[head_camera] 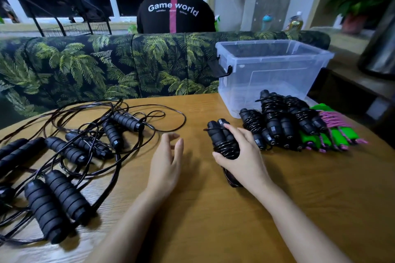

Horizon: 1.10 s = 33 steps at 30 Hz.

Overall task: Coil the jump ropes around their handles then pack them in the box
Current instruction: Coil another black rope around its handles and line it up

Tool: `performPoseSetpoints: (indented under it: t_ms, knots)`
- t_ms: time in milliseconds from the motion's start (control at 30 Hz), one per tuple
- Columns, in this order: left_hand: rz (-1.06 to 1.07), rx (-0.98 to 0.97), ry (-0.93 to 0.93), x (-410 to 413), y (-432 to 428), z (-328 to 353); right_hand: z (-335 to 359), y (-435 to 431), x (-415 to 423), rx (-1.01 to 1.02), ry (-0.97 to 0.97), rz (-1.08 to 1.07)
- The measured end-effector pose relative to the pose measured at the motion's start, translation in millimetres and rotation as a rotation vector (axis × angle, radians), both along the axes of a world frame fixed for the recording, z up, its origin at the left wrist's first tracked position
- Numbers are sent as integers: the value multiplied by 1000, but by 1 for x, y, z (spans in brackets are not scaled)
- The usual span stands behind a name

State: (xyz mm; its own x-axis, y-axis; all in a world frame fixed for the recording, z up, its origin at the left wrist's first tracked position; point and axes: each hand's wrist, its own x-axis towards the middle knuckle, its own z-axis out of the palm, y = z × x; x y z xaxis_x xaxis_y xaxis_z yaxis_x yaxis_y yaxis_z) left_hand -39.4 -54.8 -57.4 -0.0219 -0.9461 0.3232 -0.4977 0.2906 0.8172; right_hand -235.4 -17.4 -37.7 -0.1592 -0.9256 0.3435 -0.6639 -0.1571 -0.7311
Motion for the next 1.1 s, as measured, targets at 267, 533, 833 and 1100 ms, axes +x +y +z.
performPoseSetpoints:
  t_ms: [267,533,833,1100]
  knots:
    - [-125,6,-108,-44,34,-1,7,75,-91,136,71,-148]
    - [-215,-38,-284,-115,57,-10,10,109,-177,240,241,-410]
    - [-240,-27,-426,-151,59,-14,4,92,-200,356,485,-431]
    - [-221,-19,-446,-130,58,6,27,91,-160,146,647,-288]
